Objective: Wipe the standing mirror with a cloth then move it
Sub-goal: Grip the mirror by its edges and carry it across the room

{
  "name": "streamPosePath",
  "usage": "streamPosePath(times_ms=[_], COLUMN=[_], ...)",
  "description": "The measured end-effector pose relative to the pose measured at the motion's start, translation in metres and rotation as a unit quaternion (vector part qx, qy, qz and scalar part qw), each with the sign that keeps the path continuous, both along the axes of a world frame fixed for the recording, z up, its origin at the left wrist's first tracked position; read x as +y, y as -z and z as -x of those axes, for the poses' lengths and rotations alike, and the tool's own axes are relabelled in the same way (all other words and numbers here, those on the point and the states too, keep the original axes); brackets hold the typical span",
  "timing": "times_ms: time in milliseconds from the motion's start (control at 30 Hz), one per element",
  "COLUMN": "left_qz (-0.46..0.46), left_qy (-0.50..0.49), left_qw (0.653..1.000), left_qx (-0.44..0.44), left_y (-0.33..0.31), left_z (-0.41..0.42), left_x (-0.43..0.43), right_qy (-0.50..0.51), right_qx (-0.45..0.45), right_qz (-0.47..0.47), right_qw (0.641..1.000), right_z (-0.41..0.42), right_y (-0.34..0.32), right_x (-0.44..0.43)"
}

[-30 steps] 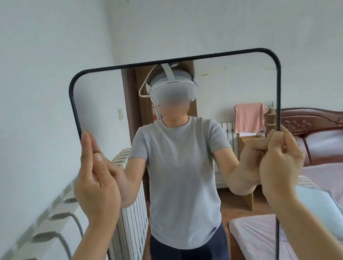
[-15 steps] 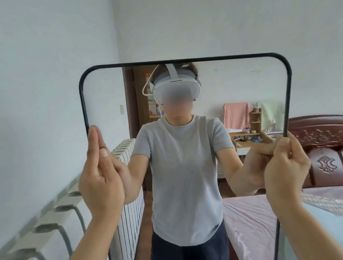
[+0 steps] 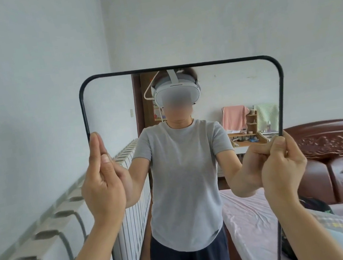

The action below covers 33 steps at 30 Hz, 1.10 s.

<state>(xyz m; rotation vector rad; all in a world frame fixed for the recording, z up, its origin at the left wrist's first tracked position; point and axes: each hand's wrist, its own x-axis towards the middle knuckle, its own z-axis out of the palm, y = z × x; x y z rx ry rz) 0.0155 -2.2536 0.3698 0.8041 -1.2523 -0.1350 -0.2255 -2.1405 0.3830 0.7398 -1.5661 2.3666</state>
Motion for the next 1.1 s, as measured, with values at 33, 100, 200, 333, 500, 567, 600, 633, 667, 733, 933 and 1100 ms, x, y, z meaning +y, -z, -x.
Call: streamPosePath(times_ms=[33,100,200,333,500,567,600,633,667,733,933,1100], left_qz=[-0.006,-0.006,-0.01,-0.014,0.003,0.004,0.007,0.01,0.008,-0.003,-0.004,0.002], left_qy=[0.002,0.001,0.005,0.021,-0.011,-0.017,-0.022,-0.026,-0.03,-0.035,-0.038,-0.018], left_qw=[1.0,1.0,1.0,1.0,1.0,1.0,1.0,1.0,0.999,0.999,0.999,1.0], left_qx=[0.001,-0.002,0.003,0.007,-0.01,-0.012,-0.012,-0.013,-0.014,-0.014,-0.025,-0.015], left_y=[-0.001,-0.004,-0.007,-0.01,-0.01,-0.011,-0.01,-0.011,-0.012,-0.012,-0.006,-0.003], left_z=[0.006,0.019,0.038,0.065,0.102,0.113,0.119,0.125,0.131,0.142,0.172,0.198], left_x=[-0.015,-0.045,-0.082,-0.132,-0.194,-0.214,-0.225,-0.236,-0.247,-0.269,-0.338,-0.397], right_qy=[0.004,0.011,0.01,0.001,-0.011,-0.012,-0.017,-0.02,-0.023,-0.027,-0.02,0.0], right_qx=[0.001,0.003,0.006,-0.006,-0.002,0.001,0.001,0.003,0.004,0.001,0.001,0.005], right_qz=[0.0,0.0,0.002,0.011,0.017,0.015,0.015,0.014,0.012,0.01,0.001,-0.009], right_qw=[1.0,1.0,1.0,1.0,1.0,1.0,1.0,1.0,1.0,1.0,1.0,1.0], right_z=[0.006,0.02,0.035,0.06,0.099,0.113,0.121,0.128,0.135,0.146,0.179,0.203], right_y=[-0.001,-0.003,-0.005,-0.006,-0.004,-0.003,-0.003,-0.003,-0.003,-0.004,-0.001,0.002], right_x=[-0.014,-0.042,-0.077,-0.127,-0.195,-0.218,-0.231,-0.243,-0.256,-0.279,-0.346,-0.401])
